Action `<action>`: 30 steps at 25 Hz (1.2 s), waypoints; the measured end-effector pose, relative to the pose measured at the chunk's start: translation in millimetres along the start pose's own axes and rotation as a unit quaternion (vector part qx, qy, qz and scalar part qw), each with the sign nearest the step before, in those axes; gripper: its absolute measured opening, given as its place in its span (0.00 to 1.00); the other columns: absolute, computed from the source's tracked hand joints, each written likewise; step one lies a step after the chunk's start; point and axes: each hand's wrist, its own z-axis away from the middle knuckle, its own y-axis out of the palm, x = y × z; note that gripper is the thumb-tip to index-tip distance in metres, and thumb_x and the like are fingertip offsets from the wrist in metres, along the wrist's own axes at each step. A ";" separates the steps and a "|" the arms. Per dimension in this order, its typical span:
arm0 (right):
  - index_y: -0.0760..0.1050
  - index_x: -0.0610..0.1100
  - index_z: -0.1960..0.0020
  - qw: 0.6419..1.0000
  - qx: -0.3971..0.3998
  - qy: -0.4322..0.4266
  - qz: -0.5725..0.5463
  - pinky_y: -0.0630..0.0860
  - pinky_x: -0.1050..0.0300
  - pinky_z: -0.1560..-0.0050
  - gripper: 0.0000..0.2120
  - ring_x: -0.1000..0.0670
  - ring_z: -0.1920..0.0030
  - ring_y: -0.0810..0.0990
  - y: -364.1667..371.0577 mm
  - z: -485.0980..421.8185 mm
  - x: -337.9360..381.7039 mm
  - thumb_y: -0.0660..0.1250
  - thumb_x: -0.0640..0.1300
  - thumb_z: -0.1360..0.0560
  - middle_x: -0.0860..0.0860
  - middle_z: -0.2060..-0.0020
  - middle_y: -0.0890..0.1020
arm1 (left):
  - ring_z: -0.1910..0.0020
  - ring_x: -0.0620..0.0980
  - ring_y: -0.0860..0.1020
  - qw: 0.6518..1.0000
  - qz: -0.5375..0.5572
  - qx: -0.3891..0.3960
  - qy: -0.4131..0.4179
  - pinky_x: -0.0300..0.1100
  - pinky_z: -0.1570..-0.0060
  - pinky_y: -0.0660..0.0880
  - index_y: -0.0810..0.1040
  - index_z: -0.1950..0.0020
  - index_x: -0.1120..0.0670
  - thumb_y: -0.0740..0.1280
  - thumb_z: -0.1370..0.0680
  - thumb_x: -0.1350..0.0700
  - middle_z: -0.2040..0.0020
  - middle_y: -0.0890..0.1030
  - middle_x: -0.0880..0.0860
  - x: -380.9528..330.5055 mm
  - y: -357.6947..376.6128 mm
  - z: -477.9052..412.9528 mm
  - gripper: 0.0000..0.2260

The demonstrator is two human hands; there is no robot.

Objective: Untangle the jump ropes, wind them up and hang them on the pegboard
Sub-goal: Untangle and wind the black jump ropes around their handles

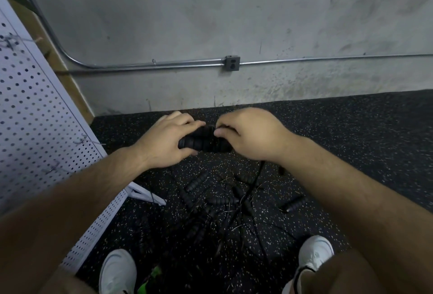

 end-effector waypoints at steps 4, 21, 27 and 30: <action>0.82 0.53 0.46 0.999 -0.023 0.000 -0.036 0.70 0.65 0.59 0.09 0.57 0.54 0.78 -0.2 -6.7 -30.8 0.66 0.55 0.20 0.59 0.52 0.84 | 0.41 0.46 0.70 0.996 0.076 0.021 0.050 0.50 0.34 0.69 0.72 0.26 0.49 0.78 0.28 0.46 0.41 0.74 0.44 -25.8 -6.8 7.7 0.33; 0.70 0.44 0.53 0.961 0.103 0.078 -0.244 0.69 0.52 0.66 0.18 0.50 0.66 0.74 69.2 11.1 32.0 0.51 0.55 0.14 0.49 0.64 0.76 | 0.32 0.50 0.67 0.993 0.033 -0.036 -0.104 0.56 0.28 0.66 0.67 0.22 0.53 0.76 0.26 0.50 0.33 0.73 0.51 10.6 -22.3 -13.4 0.35; 0.74 0.48 0.47 0.999 0.019 0.025 -0.021 0.71 0.56 0.69 0.11 0.50 0.64 0.78 10.5 10.9 17.0 0.56 0.52 0.16 0.54 0.61 0.79 | 0.36 0.47 0.67 0.998 0.033 0.002 -0.054 0.52 0.29 0.65 0.68 0.23 0.52 0.76 0.26 0.52 0.36 0.74 0.49 9.8 -7.4 -13.0 0.34; 0.77 0.51 0.44 0.997 -0.044 0.002 0.061 0.74 0.54 0.59 0.13 0.49 0.54 0.80 5.4 -3.9 -7.3 0.58 0.56 0.17 0.54 0.52 0.82 | 0.36 0.46 0.67 0.998 0.040 0.036 -0.029 0.51 0.30 0.65 0.70 0.24 0.51 0.78 0.27 0.51 0.38 0.74 0.47 0.0 -2.9 -8.7 0.34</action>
